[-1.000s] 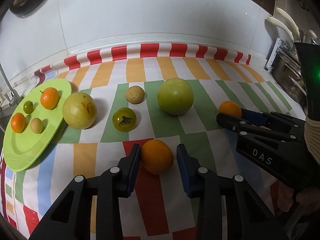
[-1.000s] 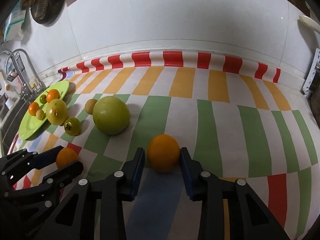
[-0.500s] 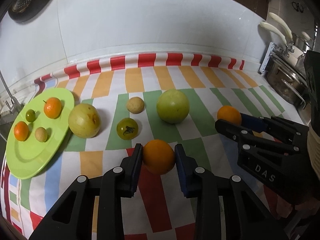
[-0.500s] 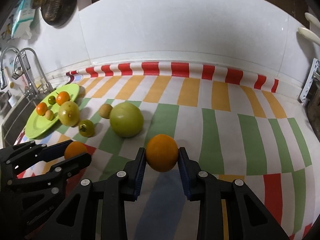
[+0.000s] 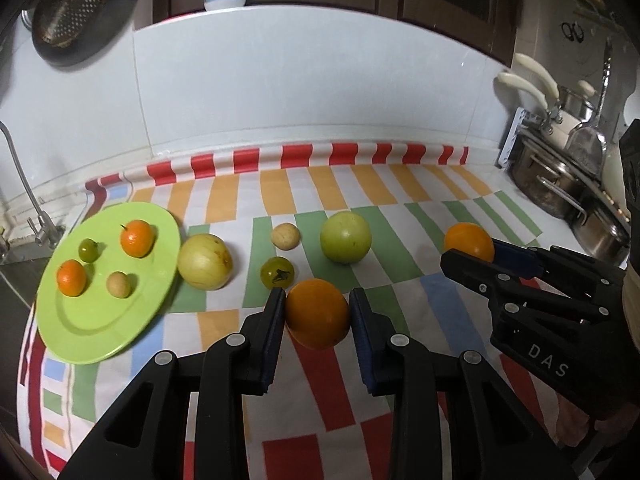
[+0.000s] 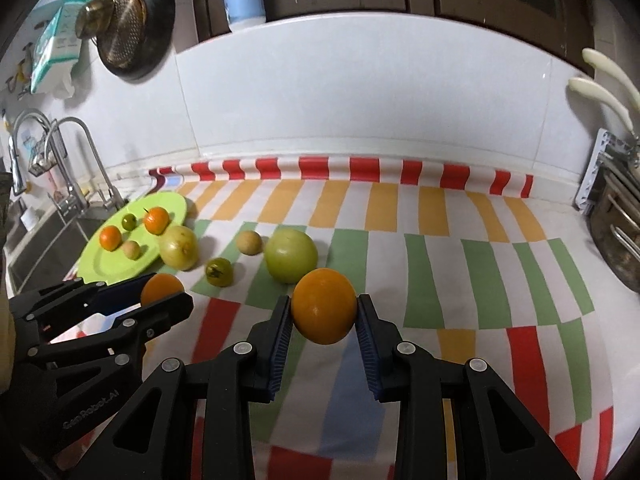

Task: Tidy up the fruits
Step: 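Grasp a mandarin with the right tool while the left tool grasps another mandarin, then carry both mandarins over the green plate and lower them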

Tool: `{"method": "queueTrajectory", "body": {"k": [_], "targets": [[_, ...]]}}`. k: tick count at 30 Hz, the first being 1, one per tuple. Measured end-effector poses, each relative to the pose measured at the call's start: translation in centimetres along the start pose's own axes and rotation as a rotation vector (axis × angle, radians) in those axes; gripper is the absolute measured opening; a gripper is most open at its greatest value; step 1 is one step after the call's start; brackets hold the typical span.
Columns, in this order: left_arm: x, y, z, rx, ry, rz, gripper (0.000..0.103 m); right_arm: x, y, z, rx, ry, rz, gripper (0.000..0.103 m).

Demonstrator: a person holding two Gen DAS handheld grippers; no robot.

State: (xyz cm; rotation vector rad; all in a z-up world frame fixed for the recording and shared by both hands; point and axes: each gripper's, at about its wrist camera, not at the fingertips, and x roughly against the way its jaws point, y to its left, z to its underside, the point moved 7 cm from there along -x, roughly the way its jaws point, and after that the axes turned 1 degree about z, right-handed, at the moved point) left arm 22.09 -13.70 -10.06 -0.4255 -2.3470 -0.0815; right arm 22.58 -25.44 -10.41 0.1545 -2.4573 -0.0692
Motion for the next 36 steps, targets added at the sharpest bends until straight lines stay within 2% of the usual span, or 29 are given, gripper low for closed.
{"method": "queueTrajectory", "body": {"k": [17, 36], "targets": [[7.7, 4.1, 0.3, -0.002, -0.102, -0.008, 0.032, 6.3, 6.8, -1.0, 0.021, -0.108, -0.012, 0.033], [12.3, 13.1, 0.5, 0.033, -0.159, -0.095, 0.032, 6.4, 16.5, -2.9, 0.088, -0.161, -0.099, 0.033]]}}
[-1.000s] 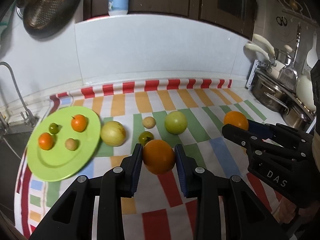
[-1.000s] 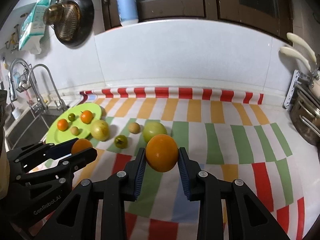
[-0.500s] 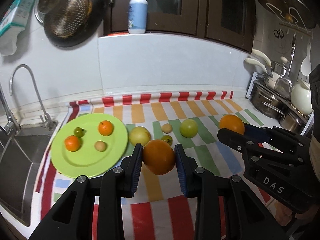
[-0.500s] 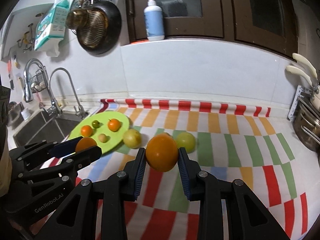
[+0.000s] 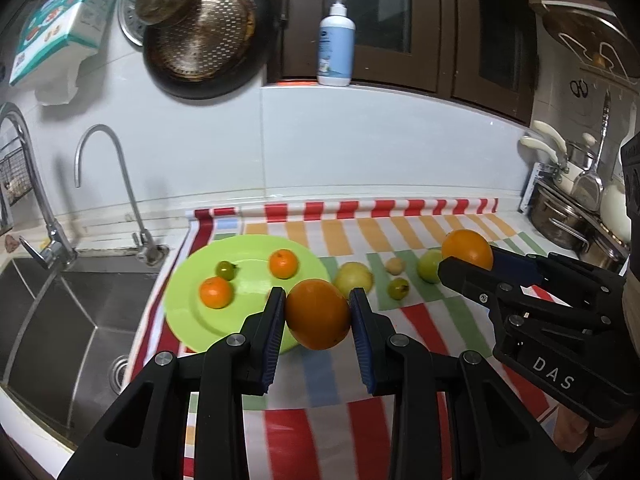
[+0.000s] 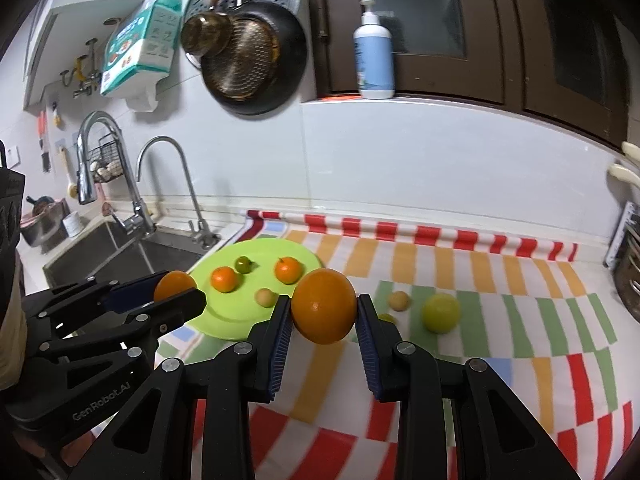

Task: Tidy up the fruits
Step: 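Carry both mandarins over the green plate and lower them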

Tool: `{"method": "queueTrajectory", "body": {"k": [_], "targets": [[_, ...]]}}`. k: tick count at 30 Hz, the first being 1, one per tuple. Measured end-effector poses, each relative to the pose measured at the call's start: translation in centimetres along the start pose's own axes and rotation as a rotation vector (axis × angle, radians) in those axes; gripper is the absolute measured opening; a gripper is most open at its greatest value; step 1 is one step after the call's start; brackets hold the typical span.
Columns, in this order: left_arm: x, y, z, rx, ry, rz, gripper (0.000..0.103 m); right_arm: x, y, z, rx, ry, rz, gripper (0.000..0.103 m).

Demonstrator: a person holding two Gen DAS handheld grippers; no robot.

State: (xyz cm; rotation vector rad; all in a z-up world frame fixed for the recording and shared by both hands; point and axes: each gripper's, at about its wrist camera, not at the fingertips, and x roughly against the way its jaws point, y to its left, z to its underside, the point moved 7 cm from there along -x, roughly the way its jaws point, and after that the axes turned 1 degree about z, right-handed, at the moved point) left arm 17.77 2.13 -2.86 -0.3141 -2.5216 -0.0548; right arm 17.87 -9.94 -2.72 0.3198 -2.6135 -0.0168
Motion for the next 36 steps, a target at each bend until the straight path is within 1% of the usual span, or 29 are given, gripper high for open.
{"method": "queueTrajectory", "body": {"k": [6, 15, 24, 36], "targets": [[-0.2, 2.7, 0.0, -0.001, 0.006, -0.017, 0.032, -1.6, 2.8, -0.4, 0.016, 0.011, -0.028, 0.033], [-1.9, 6.2, 0.2, -0.02, 0.033, -0.015, 0.032, -4.6, 5.9, -0.6, 0.023, 0.044, -0.054, 0.033], [-5.6, 9.3, 1.5, -0.023, 0.102, -0.001, 0.032, -8.3, 8.0, 0.2, 0.039, 0.108, -0.056, 0.033], [-10.8, 11.0, 2.9, -0.059, 0.179, 0.029, 0.032, -13.8, 8.9, 2.2, 0.042, 0.215, -0.069, 0.033]]}}
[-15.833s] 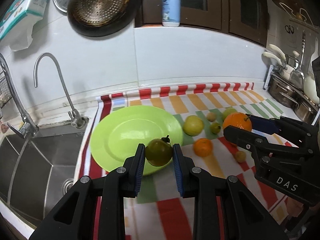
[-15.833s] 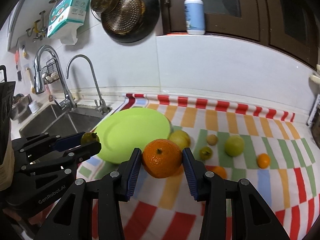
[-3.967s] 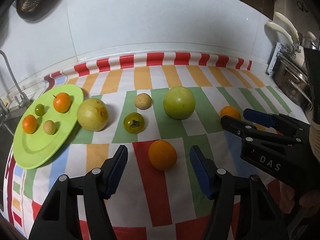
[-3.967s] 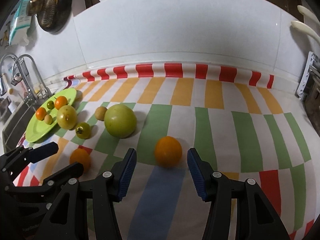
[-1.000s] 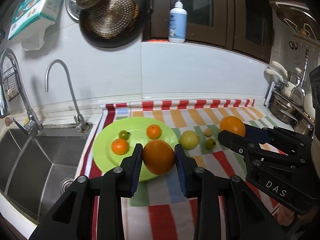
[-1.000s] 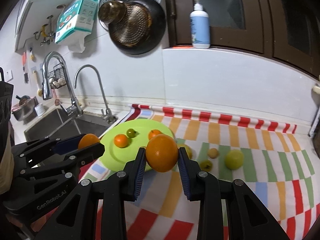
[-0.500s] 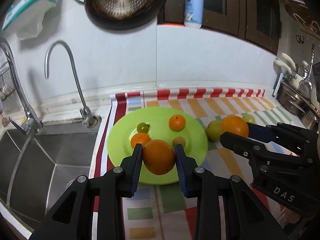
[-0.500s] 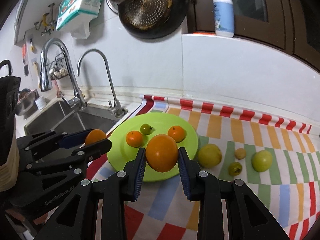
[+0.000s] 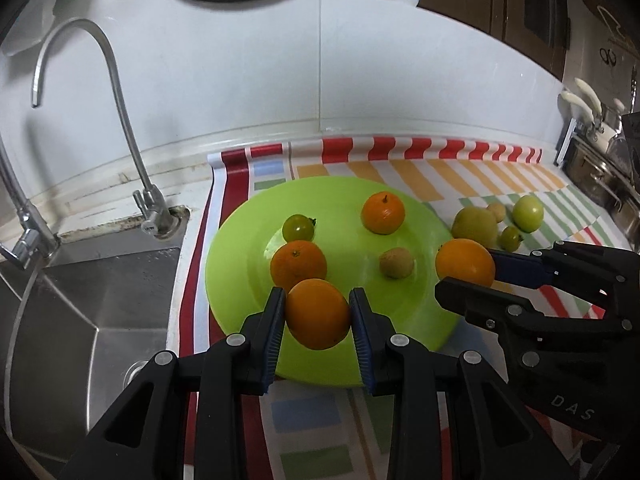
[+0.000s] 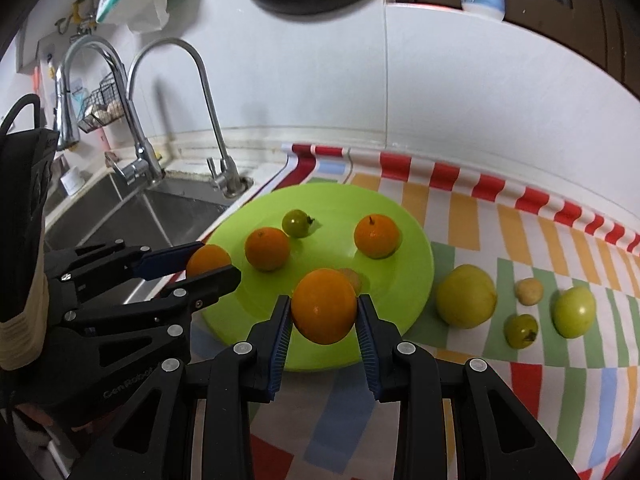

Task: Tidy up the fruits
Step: 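Carry both mandarins over the green plate and lower them, then open both tools on the plate and withdraw them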

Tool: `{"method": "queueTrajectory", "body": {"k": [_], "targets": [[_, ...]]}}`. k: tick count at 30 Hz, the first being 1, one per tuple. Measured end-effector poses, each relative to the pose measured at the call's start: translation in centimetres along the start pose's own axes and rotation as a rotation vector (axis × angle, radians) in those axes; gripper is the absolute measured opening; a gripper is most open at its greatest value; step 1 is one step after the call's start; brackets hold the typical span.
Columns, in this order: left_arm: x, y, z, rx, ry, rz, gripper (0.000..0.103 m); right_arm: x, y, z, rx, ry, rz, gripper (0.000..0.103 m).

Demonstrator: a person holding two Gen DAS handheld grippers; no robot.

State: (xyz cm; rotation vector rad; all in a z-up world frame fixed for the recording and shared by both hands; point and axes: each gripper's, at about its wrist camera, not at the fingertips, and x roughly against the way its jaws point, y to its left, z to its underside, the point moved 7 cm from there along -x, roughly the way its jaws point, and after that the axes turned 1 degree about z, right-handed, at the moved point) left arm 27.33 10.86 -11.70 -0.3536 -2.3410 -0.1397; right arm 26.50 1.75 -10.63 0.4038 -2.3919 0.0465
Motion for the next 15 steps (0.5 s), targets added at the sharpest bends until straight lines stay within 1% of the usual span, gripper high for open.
{"method": "queueTrajectory", "body": {"k": [6, 7, 8, 9, 10, 15], "targets": [[-1.8, 0.6, 0.1, -0.003, 0.034, -0.003, 0.033, -2.1, 0.1, 0.1, -0.004, 0.032, -0.014, 0.034], [-1.9, 0.7, 0.1, -0.001, 0.035, -0.006, 0.034, -2.3, 0.0, 0.1, -0.01, 0.035, -0.016, 0.038], [-1.8, 0.9, 0.0, 0.003, 0.033, -0.009, 0.04, -2.4, -0.2, 0.0, -0.021, 0.039, -0.015, 0.042], [-1.6, 1.0, -0.1, 0.01, 0.026, -0.013, 0.045, -2.4, -0.3, 0.0, -0.031, 0.037, -0.015, 0.048], [-1.5, 1.1, -0.1, 0.012, 0.021, -0.017, 0.045, -2.2, -0.6, -0.1, -0.046, 0.027, -0.013, 0.049], [0.0, 1.0, -0.2, 0.026, 0.0, -0.041, 0.046, -1.1, -1.6, -0.3, -0.067, 0.001, 0.018, 0.049]]}}
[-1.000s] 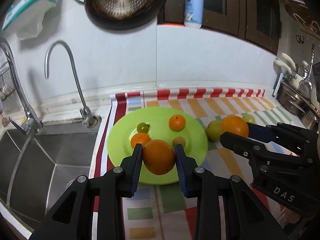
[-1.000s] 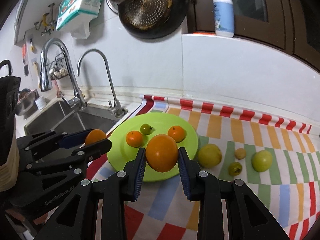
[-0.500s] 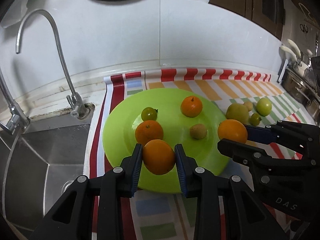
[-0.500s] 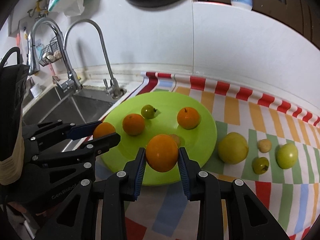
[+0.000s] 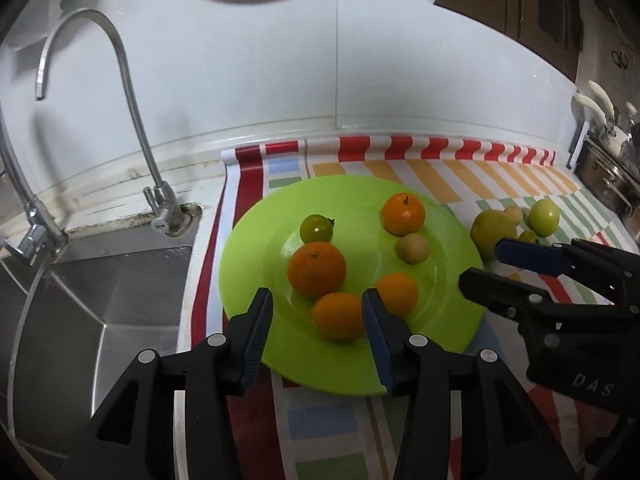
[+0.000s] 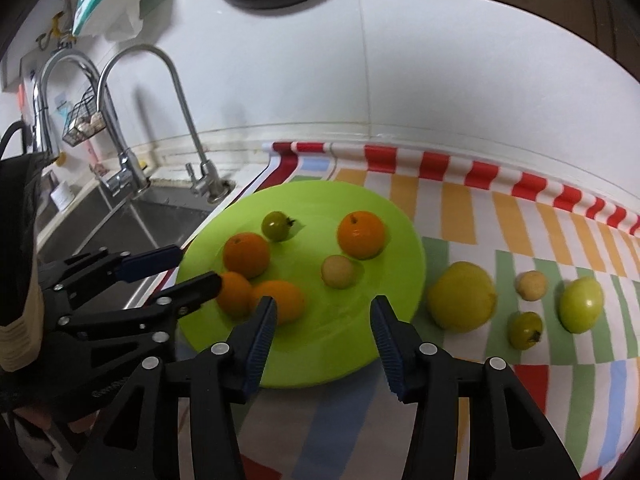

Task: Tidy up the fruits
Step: 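Open both tools on the plate and withdraw them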

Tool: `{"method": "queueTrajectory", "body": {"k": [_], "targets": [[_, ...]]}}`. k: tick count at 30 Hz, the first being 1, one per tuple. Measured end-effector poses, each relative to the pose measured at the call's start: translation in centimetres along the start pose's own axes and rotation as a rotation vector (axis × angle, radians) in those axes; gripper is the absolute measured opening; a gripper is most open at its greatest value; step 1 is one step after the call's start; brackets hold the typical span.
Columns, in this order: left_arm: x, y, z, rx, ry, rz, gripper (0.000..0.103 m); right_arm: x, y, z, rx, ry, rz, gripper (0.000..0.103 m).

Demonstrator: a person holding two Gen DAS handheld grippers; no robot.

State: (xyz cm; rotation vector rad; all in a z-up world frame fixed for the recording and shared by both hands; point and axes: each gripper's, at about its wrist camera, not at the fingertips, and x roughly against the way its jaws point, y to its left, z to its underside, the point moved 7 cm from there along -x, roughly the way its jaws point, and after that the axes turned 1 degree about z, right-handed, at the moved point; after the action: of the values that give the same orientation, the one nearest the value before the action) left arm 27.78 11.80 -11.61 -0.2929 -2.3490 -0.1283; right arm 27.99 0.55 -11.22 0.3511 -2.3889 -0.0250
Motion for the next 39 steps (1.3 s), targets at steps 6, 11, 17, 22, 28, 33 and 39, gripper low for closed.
{"method": "queueTrajectory", "body": {"k": [6, 11, 17, 22, 28, 33, 39], "targets": [[2.2, -0.5, -0.1, 0.032, -0.027, -0.02, 0.051, 2.0, -1.0, 0.2, -0.022, -0.028, 0.027, 0.05], [4.3, -1.6, -0.2, 0.035, -0.06, -0.027, 0.058, 4.4, -1.5, 0.5, -0.022, -0.068, 0.039, 0.057], [6.6, -3.5, -0.3, 0.025, -0.103, -0.021, 0.064, 7.3, -2.5, 0.9, -0.034, -0.109, 0.05, 0.062], [8.1, -5.4, -0.5, 0.024, -0.135, -0.01, 0.067, 9.3, -3.8, 1.4, -0.048, -0.136, 0.068, 0.062], [9.5, -7.7, -0.9, 0.027, -0.168, -0.005, 0.068, 11.7, -5.5, 1.9, -0.05, -0.163, 0.085, 0.062], [10.6, -9.9, -1.3, 0.023, -0.197, -0.005, 0.069, 13.6, -7.1, 2.1, -0.047, -0.186, 0.092, 0.062], [11.1, -12.6, -1.4, 0.014, -0.209, 0.004, 0.069, 15.3, -9.3, 2.4, -0.037, -0.21, 0.102, 0.069]]}}
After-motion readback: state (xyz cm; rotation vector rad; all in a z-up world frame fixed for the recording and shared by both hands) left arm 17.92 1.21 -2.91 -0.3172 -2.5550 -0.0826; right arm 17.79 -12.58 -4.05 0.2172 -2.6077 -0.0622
